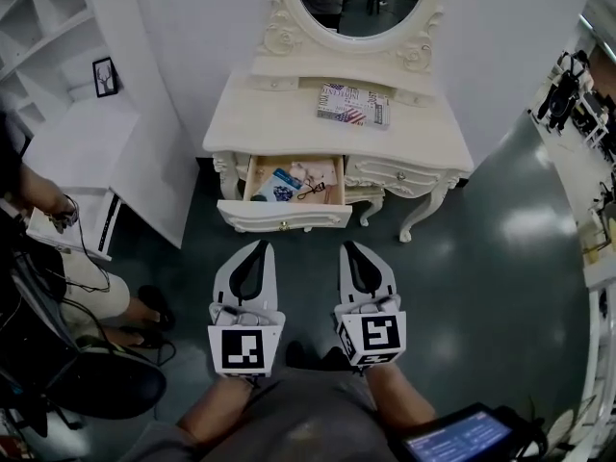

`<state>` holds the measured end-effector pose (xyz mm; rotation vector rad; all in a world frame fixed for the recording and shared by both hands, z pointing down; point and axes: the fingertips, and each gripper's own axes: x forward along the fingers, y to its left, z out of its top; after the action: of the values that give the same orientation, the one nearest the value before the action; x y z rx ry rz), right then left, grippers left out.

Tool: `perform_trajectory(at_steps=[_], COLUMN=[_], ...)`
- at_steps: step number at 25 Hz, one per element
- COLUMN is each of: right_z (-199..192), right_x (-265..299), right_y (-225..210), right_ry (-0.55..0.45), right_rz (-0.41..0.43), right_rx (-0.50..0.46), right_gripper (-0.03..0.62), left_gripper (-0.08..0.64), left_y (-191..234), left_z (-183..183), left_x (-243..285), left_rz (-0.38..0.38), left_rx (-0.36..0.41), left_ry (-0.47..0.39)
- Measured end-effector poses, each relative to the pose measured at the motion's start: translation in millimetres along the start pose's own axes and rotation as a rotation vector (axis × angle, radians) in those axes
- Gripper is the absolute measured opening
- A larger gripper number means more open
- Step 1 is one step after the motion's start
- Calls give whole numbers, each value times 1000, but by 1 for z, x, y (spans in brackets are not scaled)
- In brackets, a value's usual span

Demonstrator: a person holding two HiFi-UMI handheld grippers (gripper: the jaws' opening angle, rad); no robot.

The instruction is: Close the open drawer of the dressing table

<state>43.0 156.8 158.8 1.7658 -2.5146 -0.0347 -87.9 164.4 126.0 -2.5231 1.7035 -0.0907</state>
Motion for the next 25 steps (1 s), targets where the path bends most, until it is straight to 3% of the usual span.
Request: perform_trajectory(at_steps=[12, 25], right_z=[-7, -20], right_x=[30, 101], right_y=[-29, -67], right_ry=[6, -7], right_rz=[-28, 82], right_rx=[22, 78], right_gripper=[15, 15], left_gripper=[15, 17], left_y=[-4, 5], left_z=[-11, -28], left_x=[43, 111], left_rz=[-31, 58], left_rx=[-2, 32], left_ry=[5, 57])
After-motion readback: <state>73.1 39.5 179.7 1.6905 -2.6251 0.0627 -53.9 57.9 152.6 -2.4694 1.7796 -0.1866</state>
